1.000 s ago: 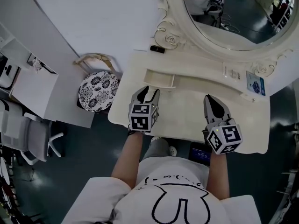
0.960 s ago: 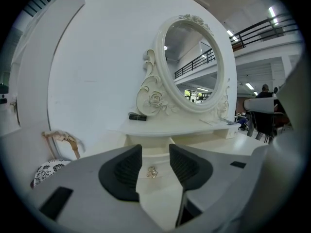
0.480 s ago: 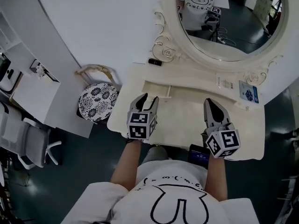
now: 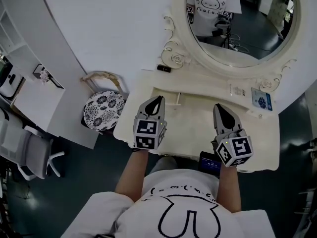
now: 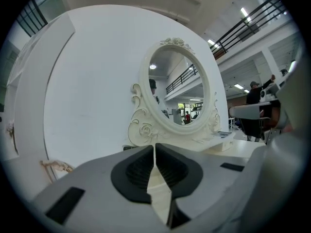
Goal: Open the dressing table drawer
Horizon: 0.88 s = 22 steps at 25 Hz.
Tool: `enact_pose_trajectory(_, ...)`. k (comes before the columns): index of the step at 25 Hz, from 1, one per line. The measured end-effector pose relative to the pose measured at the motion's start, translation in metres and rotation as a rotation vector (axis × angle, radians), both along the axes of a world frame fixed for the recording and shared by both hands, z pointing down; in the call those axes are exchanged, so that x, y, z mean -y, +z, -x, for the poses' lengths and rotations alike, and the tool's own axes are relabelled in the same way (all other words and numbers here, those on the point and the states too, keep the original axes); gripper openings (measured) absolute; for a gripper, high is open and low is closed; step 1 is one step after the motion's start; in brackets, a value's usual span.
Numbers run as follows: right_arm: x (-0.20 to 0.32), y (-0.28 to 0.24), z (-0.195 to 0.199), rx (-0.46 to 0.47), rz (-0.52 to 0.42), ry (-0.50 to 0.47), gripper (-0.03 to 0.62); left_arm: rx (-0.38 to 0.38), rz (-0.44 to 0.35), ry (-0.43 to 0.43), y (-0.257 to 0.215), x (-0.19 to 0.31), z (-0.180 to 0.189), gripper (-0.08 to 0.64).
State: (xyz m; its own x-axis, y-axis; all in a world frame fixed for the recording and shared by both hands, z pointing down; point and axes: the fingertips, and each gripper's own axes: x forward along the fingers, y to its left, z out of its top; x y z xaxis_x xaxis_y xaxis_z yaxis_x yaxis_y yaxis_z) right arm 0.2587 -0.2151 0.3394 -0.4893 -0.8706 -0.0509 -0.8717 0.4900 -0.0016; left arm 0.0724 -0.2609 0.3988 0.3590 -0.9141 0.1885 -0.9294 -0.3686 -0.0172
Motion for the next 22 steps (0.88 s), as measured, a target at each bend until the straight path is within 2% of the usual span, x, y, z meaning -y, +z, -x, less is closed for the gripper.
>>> enact_pose_trajectory(3,0.0,0.003,0.0,-0.019,-0.005,0.005,0.018,-0.003,-0.03,0.012,-0.007,-0.004,-0.001,0.008)
enact_pose_trajectory(15,-0.008,0.009,-0.002,-0.042,0.011,0.007,0.018,-0.014,-0.053,0.03,-0.015,-0.014,-0.006,0.007)
enact_pose_trajectory(22,-0.011,0.014,-0.002,-0.039,0.026,0.007,0.018,0.026,-0.066,0.052,-0.017,-0.02,-0.013,0.007)
